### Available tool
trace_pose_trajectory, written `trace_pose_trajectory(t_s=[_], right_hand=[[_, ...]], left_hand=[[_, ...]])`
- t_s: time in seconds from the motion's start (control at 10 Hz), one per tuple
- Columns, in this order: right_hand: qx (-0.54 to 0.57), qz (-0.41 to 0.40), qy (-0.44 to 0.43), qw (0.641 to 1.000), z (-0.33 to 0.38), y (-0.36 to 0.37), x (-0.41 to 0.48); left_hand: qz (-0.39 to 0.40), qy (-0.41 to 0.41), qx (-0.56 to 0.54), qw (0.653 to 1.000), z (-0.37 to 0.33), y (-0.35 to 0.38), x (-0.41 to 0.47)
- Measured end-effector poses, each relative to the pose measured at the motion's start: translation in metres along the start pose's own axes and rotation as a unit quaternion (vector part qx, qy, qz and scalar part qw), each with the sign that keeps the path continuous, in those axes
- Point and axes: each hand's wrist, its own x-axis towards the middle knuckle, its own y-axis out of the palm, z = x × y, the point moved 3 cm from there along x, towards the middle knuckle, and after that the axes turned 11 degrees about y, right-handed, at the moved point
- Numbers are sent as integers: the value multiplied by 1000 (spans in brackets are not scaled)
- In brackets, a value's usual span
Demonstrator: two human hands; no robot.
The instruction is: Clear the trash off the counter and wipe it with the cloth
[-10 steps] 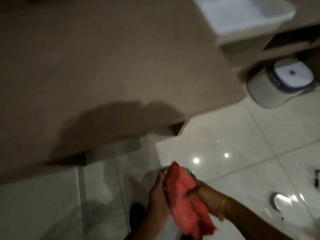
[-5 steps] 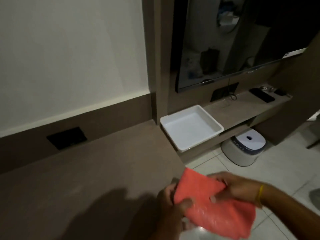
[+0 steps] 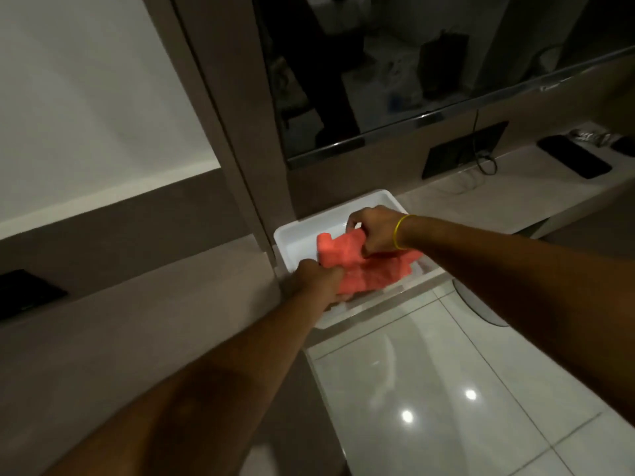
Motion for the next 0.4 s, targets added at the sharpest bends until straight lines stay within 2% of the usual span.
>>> trace_pose_trajectory(t_s=[0.1,0.2,0.3,0.4], right_hand=[[-58,-10,-10,998,0,33,29],[-101,-94,-25,990,2,64,30],[-131,-232,-52,962,4,63,14],[-77,-305,-55,948,20,60,-22]], left_hand=[[-7,137,238,962,-8,8,12],[-6,192,272,943,-6,17,14],[-5,233,344,910,-11,15,8],[-63,303,369,876,-12,-3,-14]])
